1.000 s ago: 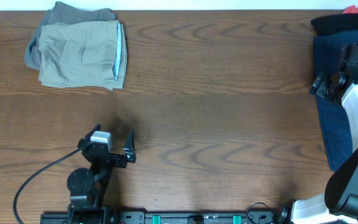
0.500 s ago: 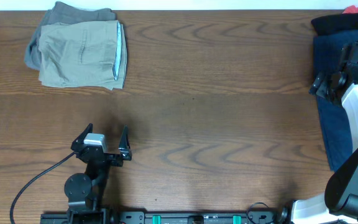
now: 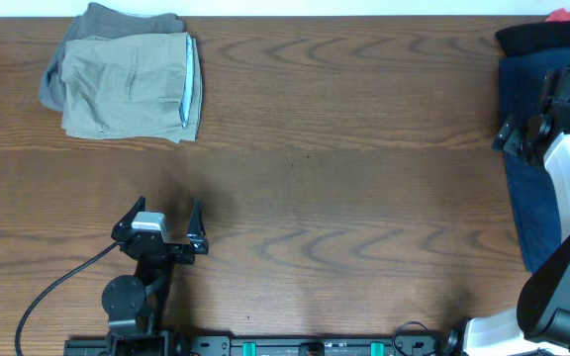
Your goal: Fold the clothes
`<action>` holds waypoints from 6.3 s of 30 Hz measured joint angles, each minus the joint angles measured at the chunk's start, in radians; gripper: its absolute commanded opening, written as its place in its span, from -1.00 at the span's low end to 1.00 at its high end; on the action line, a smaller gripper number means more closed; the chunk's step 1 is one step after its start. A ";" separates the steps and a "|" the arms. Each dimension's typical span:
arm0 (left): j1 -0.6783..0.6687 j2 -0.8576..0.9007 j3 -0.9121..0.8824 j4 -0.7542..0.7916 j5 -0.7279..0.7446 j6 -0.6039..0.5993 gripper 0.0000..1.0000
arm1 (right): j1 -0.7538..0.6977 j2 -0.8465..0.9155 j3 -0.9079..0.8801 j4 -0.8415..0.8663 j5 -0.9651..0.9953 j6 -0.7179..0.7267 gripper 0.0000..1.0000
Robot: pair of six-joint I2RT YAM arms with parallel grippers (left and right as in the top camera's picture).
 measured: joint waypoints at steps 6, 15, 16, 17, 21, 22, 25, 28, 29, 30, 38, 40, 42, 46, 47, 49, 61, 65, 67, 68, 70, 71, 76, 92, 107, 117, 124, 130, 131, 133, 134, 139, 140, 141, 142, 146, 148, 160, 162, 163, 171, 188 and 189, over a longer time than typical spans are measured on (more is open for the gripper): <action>0.000 0.000 0.000 0.000 0.000 0.000 0.96 | 0.000 0.000 0.000 0.000 0.000 0.000 0.99; 0.000 0.000 0.000 0.000 0.000 0.000 0.96 | 0.000 0.000 0.000 0.000 0.000 0.000 0.99; 0.000 0.000 0.000 0.000 0.000 0.000 0.96 | 0.000 0.000 0.000 0.000 0.000 0.000 0.98; 0.000 0.000 0.000 0.000 0.000 0.000 0.96 | 0.000 0.000 0.000 0.000 0.000 0.000 0.98; 0.000 0.000 0.000 0.000 0.000 0.000 0.96 | 0.000 0.000 0.000 0.000 0.000 0.000 0.97; 0.000 0.000 0.000 0.000 0.000 0.000 0.96 | 0.000 0.000 0.000 0.000 0.000 0.000 0.98; 0.000 0.000 0.000 0.000 0.000 0.000 0.96 | 0.000 -0.008 0.000 0.000 0.000 0.000 0.99; 0.000 0.000 0.000 0.000 0.000 0.000 0.96 | 0.001 -0.055 -0.004 -0.002 0.000 0.000 0.99; 0.000 0.000 0.000 0.000 0.000 0.000 0.96 | 0.003 -0.085 -0.005 -0.002 0.000 0.000 0.98; 0.000 0.000 0.000 0.000 0.000 0.000 0.96 | 0.005 -0.119 -0.006 -0.002 0.000 0.000 0.98; 0.000 0.000 0.000 0.000 -0.001 0.000 0.96 | 0.069 -0.498 -0.005 0.003 0.001 0.000 0.99; 0.000 0.000 0.000 -0.001 -0.003 0.000 0.96 | 0.091 -0.575 -0.005 0.003 0.001 0.000 0.99; 0.000 0.000 0.000 -0.001 -0.003 0.000 0.96 | 0.116 -0.650 -0.005 0.003 0.002 0.000 0.98; 0.000 0.000 0.000 -0.001 -0.003 0.000 0.96 | 0.174 -0.777 -0.005 0.002 0.003 0.000 0.98; 0.000 0.000 0.000 -0.001 -0.003 0.000 0.96 | 0.187 -0.802 -0.005 0.002 0.003 0.000 0.98; 0.000 0.000 0.000 -0.001 -0.003 0.000 0.96 | 0.209 -0.848 -0.005 0.002 0.004 0.000 0.99; 0.000 0.000 0.000 -0.001 -0.003 0.000 0.95 | 0.232 -1.073 -0.033 -0.010 0.001 0.000 0.99; 0.000 0.000 0.000 -0.001 -0.003 0.000 0.96 | 0.245 -1.147 -0.136 0.007 -0.078 0.000 0.99; 0.000 0.000 0.000 -0.001 -0.003 0.000 0.96 | 0.259 -1.184 -0.221 0.046 -0.118 0.000 0.98; 0.000 0.000 0.000 -0.001 -0.003 0.000 0.96 | 0.270 -1.204 -0.273 0.085 -0.134 0.000 0.99; 0.000 0.000 0.000 -0.001 -0.003 0.000 0.96 | 0.293 -1.240 -0.387 0.184 -0.166 0.000 0.99; 0.000 0.000 0.000 -0.001 -0.003 0.000 0.96 | 0.306 -1.259 -0.447 0.238 -0.183 0.000 0.99; 0.000 0.000 0.000 0.000 -0.004 0.000 0.95 | 0.352 -1.416 -0.755 0.470 -0.255 0.000 0.98; 0.000 0.000 0.000 -0.001 -0.004 0.000 0.96 | 0.359 -1.669 -1.153 0.658 -0.312 0.000 0.99; 0.000 0.000 0.000 -0.001 -0.004 0.000 0.96 | 0.359 -1.672 -1.256 0.769 -0.343 -0.013 0.98; 0.000 0.000 0.000 -0.001 -0.004 0.000 0.96 | 0.359 -1.672 -1.258 0.681 -0.343 -0.055 0.98; 0.000 0.000 0.000 -0.001 -0.004 0.000 0.96 | 0.359 -1.672 -1.258 0.682 -0.343 -0.058 0.99; 0.000 0.000 0.000 -0.001 -0.004 0.000 0.96 | 0.359 -1.672 -1.258 0.682 -0.343 -0.061 0.98; 0.000 0.000 0.000 -0.001 -0.004 0.000 0.96 | 0.359 -1.672 -1.258 0.682 -0.343 -0.061 0.98; 0.000 0.000 0.000 -0.001 -0.004 0.000 0.95 | 0.359 -1.672 -1.258 0.682 -0.343 -0.061 0.99; 0.000 0.000 0.000 -0.001 -0.004 0.000 0.96 | 0.359 -1.672 -1.258 0.682 -0.343 -0.061 0.99; 0.000 0.000 0.000 -0.001 -0.004 0.000 0.96 | 0.359 -1.672 -1.258 0.682 -0.343 -0.061 0.99; 0.000 0.000 0.000 -0.001 -0.004 0.000 0.96 | 0.359 -1.672 -1.258 0.682 -0.343 -0.061 0.98; 0.000 0.000 0.000 -0.001 -0.004 0.000 0.96 | 0.359 -1.672 -1.258 0.682 -0.343 -0.061 0.99; 0.000 0.000 0.000 -0.001 -0.003 0.000 0.96 | 0.359 -1.672 -1.258 0.682 -0.343 -0.061 0.98; 0.000 0.000 0.000 -0.001 -0.004 0.000 0.96 | 0.359 -1.672 -1.258 0.682 -0.343 -0.061 0.98; 0.000 0.000 0.000 -0.001 -0.004 0.000 0.96 | 0.359 -1.672 -1.258 0.682 -0.343 -0.061 0.98; 0.000 0.000 0.000 -0.001 -0.004 0.000 0.95 | 0.359 -1.672 -1.258 0.682 -0.343 -0.061 0.98; 0.000 0.000 0.000 -0.001 -0.004 0.000 0.96 | 0.359 -1.672 -1.258 0.682 -0.343 -0.061 0.98; 0.000 0.000 0.000 -0.001 -0.004 0.000 0.95 | 0.359 -1.672 -1.258 0.682 -0.343 -0.061 0.98; 0.000 0.000 0.000 -0.001 -0.004 0.000 0.96 | 0.359 -1.672 -1.258 0.682 -0.343 -0.061 0.98; 0.000 0.000 0.000 -0.001 -0.004 0.000 0.96 | 0.359 -1.672 -1.258 0.682 -0.343 -0.061 0.98; 0.000 0.000 0.000 -0.001 -0.004 0.000 0.96 | 0.359 -1.672 -1.258 0.682 -0.343 -0.061 0.98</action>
